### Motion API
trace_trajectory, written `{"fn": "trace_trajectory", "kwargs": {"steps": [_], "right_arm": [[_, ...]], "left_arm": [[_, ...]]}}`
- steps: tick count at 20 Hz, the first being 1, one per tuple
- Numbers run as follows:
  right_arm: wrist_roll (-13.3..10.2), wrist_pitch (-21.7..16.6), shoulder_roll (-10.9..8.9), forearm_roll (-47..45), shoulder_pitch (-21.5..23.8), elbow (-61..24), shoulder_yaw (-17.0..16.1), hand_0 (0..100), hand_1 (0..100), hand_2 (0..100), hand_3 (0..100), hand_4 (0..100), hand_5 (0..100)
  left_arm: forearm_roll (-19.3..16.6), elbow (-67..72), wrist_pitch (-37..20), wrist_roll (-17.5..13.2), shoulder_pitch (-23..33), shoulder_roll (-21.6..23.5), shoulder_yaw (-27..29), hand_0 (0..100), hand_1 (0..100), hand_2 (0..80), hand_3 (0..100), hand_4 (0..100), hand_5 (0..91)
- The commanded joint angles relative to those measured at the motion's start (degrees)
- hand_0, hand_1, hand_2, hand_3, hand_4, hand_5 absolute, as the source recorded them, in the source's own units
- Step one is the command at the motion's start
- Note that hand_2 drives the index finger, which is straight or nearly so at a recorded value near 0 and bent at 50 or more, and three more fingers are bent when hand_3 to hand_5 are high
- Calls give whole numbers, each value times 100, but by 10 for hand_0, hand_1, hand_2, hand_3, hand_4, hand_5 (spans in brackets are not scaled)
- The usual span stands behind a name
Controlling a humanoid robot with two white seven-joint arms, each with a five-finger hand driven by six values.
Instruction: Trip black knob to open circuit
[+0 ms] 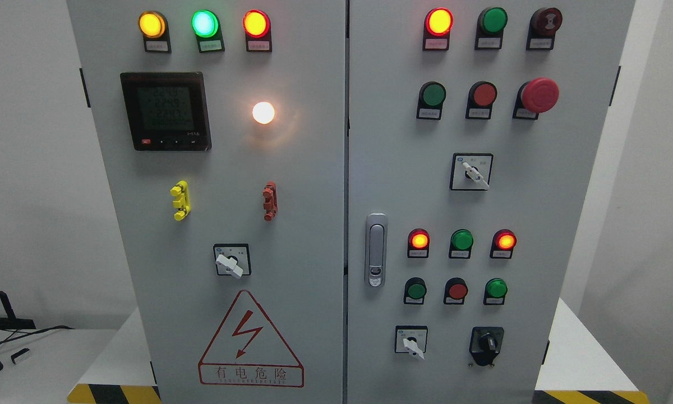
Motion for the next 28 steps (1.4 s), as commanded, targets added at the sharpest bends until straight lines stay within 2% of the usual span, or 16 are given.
{"fn": "trace_trajectory", "kwargs": {"steps": [1,3,4,7,11,23,28], "right_arm": [[-21,73,110,32,-412,98,162,264,644,497,850,733,639],[-21,73,127,172,-403,133,249,267,644,499,861,755,671],[-21,64,127,199,-403,159,285,275,657,498,899,811,793],[-21,64,127,200,-447,212,320,273,691,495,989,910,890],[-109,72,127,200,-543,309,461,269,694,496,1000,1000,928],[-179,108,136,208,-877,775,496,257,716,506,1000,1000,952],[-179,99,127,226,-895,819,505,252,789,495,1000,1000,956]], "left_arm": [[-176,0,-5,4,0,2,0,120,389,0,0,0,0],[-176,0,-5,4,0,2,0,120,389,0,0,0,0],[-176,0,-5,4,0,2,0,120,389,0,0,0,0],[-176,0,-5,4,0,2,0,120,389,0,0,0,0],[-176,0,-5,4,0,2,0,120,389,0,0,0,0],[-176,0,-5,4,0,2,0,120,389,0,0,0,0],[-176,0,-5,4,0,2,0,120,389,0,0,0,0]]}}
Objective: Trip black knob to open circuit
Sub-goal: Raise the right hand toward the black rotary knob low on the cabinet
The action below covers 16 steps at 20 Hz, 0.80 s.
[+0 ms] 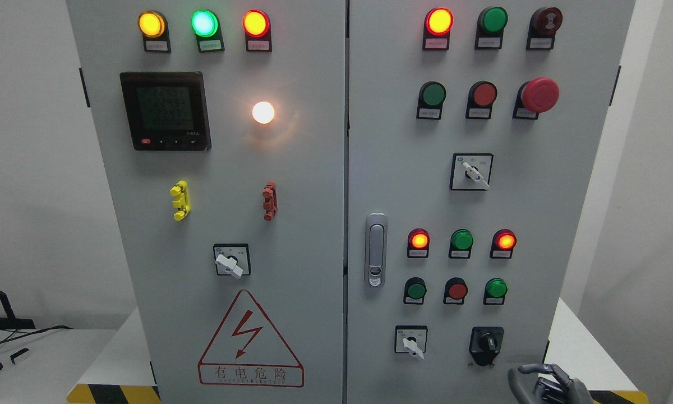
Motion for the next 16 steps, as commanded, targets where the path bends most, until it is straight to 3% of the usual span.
{"fn": "trace_trajectory", "kwargs": {"steps": [1,16], "right_arm": [[-4,-12,131,28,-102,273,77,256,803,493,1000,1000,957],[-4,-39,131,107,-182,370,173,316,861,492,1000,1000,957]], "left_arm": [[-176,0,-5,4,0,2,0,120,389,0,0,0,0],[-176,0,-5,4,0,2,0,120,389,0,0,0,0]]}}
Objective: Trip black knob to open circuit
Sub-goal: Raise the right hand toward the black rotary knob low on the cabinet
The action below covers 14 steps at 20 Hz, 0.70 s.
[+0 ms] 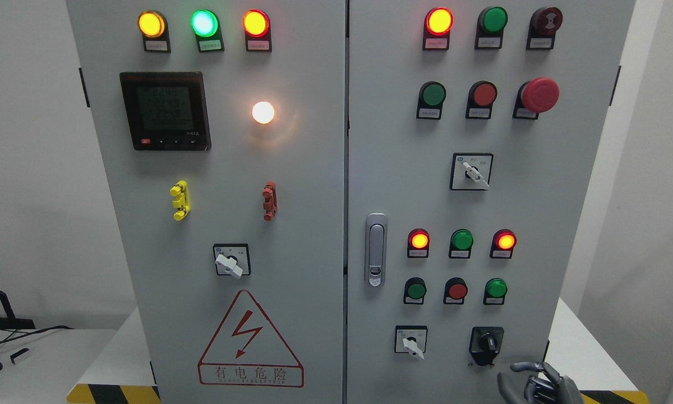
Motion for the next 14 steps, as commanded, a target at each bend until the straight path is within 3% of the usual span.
{"fn": "trace_trajectory", "kwargs": {"steps": [1,14], "right_arm": [[-1,-1,132,106,-45,108,99,319,861,492,1000,1000,957],[-1,34,140,114,-300,257,117,343,858,492,1000,1000,958]], "left_arm": [[-176,0,-5,4,0,-7,0,120,389,0,0,0,0],[-176,0,-5,4,0,2,0,120,389,0,0,0,0]]}}
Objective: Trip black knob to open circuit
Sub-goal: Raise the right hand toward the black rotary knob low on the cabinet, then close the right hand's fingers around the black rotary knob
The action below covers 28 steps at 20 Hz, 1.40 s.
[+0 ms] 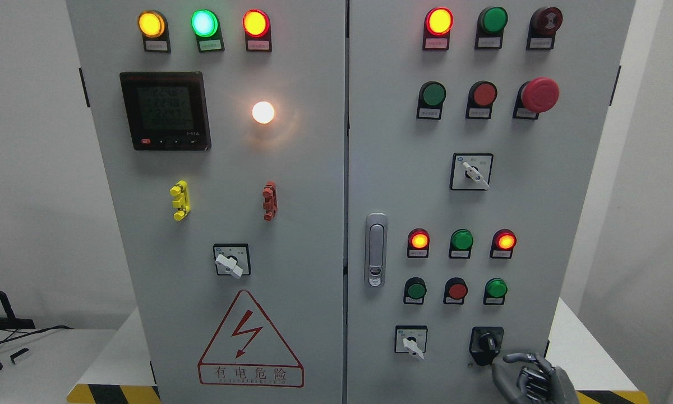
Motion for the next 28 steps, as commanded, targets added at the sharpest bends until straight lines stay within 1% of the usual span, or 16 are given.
{"fn": "trace_trajectory", "kwargs": {"steps": [1,4,28], "right_arm": [[0,4,141,114,-75,139,56,344,857,492,1000,1000,958],[0,4,141,114,-119,157,144,350,853,492,1000,1000,959],[-35,4,149,105,-154,183,197,358,835,500,1000,1000,962]], "left_arm": [[-176,0,-5,4,0,2,0,120,389,0,0,0,0],[-176,0,-5,4,0,2,0,120,389,0,0,0,0],[-176,0,-5,4,0,2,0,120,389,0,0,0,0]]}}
